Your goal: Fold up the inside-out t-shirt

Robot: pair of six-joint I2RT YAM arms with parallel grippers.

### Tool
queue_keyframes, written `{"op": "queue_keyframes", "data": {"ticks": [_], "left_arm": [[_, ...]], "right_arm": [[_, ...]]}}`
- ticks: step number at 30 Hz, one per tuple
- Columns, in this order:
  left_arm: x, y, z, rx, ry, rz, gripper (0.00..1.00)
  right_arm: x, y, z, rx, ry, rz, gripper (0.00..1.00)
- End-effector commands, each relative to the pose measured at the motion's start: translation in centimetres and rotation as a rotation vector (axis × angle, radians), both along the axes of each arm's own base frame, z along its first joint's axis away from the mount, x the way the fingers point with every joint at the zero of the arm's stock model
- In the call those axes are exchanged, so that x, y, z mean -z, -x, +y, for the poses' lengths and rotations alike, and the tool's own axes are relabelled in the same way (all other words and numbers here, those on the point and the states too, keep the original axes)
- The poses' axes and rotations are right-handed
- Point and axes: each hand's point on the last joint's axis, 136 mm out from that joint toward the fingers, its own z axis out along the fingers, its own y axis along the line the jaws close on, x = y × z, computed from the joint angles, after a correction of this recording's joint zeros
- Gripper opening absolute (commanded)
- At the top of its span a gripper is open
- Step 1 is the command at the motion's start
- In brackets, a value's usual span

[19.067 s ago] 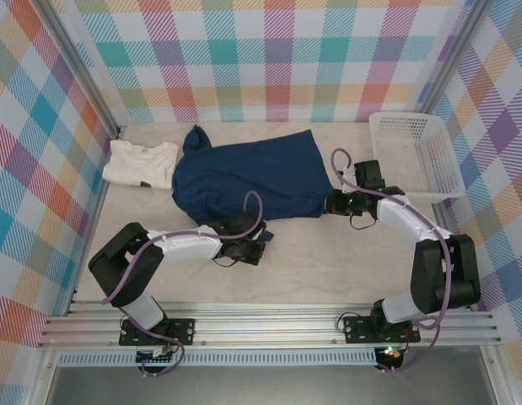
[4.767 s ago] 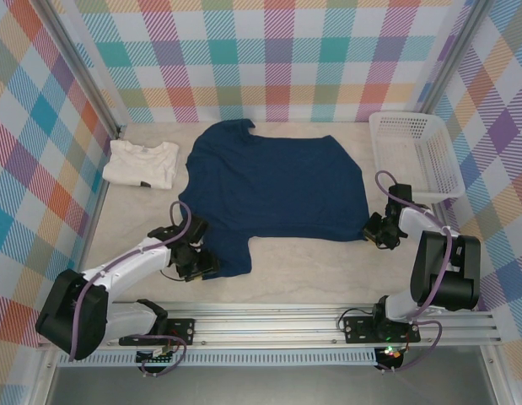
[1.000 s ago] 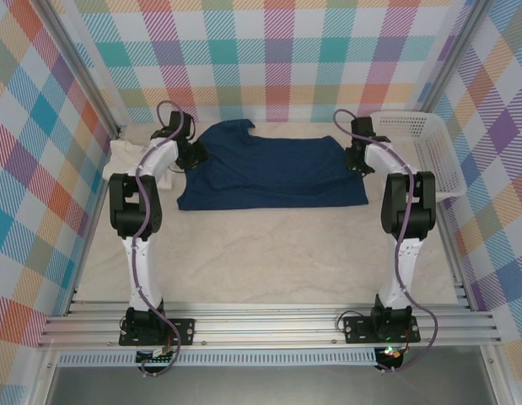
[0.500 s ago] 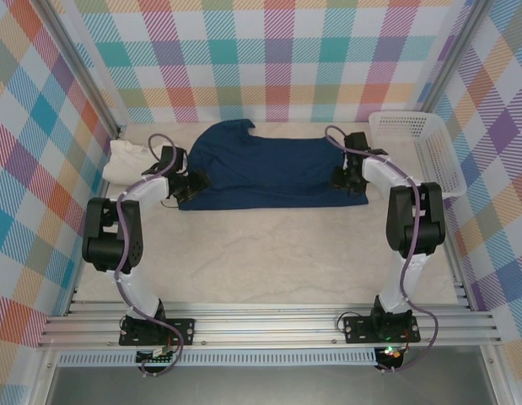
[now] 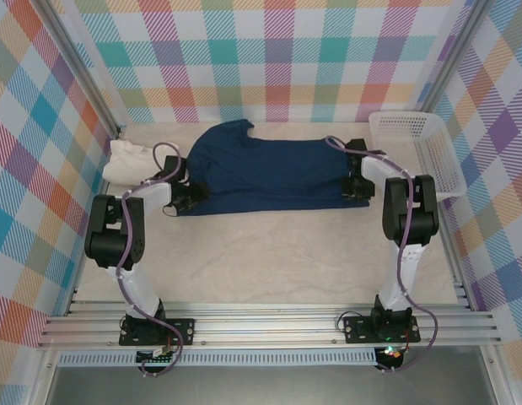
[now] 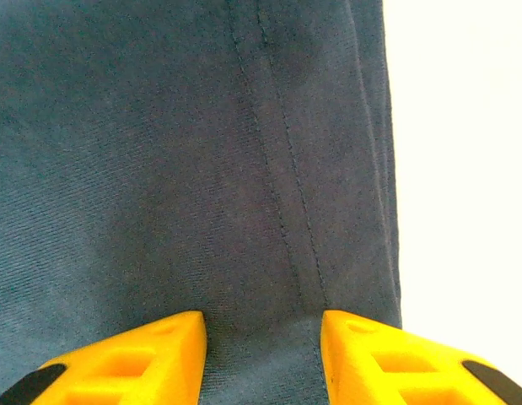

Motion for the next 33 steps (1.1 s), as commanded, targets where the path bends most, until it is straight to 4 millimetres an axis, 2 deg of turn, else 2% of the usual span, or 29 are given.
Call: {"op": "queue_keyframes", "data": {"ticks": [1, 8, 10, 12, 14, 16, 18, 20, 25, 33], "left_arm": [[3.2, 5.4, 0.8, 0.007, -0.042, 0.162, 0.57], [4.6, 13.1, 0.5, -0.001, -0.041, 0.251, 0.57], [4.1, 15.1, 0.1, 0.007, -0.051, 0.261, 0.58], [3.0, 16.0, -0.5, 0.015, -0.043, 0.238, 0.58], [1.1, 15.4, -1.2, 0.015, -0.021, 0.165, 0.58], [-1.3, 13.7, -2.3, 0.032, 0.016, 0.066, 0.59], [-2.6, 12.2, -3.4, 0.062, 0.028, 0.015, 0.59], [-3.0, 10.9, -4.3, 0.098, 0.037, 0.01, 0.58], [-2.7, 9.6, -5.6, 0.159, -0.009, 0.017, 0.57], [-1.4, 8.4, -6.8, 0.191, -0.002, 0.032, 0.47]], "right_arm": [[1.9, 5.8, -2.4, 0.007, 0.118, 0.191, 0.4], [0.1, 10.7, -4.0, 0.07, 0.225, 0.205, 0.39], [-1.0, 11.4, -4.1, 0.085, 0.243, 0.168, 0.39], [-2.3, 10.9, -3.4, 0.081, 0.227, 0.099, 0.39], [-3.8, 9.4, -1.0, 0.021, 0.156, -0.014, 0.41], [-5.1, 7.9, 2.5, -0.059, 0.032, -0.119, 0.45], [-5.6, 6.8, 4.9, -0.101, -0.052, -0.174, 0.47], [-5.5, 6.1, 6.3, -0.12, -0.095, -0.177, 0.47], [-4.6, 5.4, 7.8, -0.147, -0.117, -0.153, 0.46], [-4.5, 5.5, 7.9, -0.163, -0.123, -0.156, 0.46]]}}
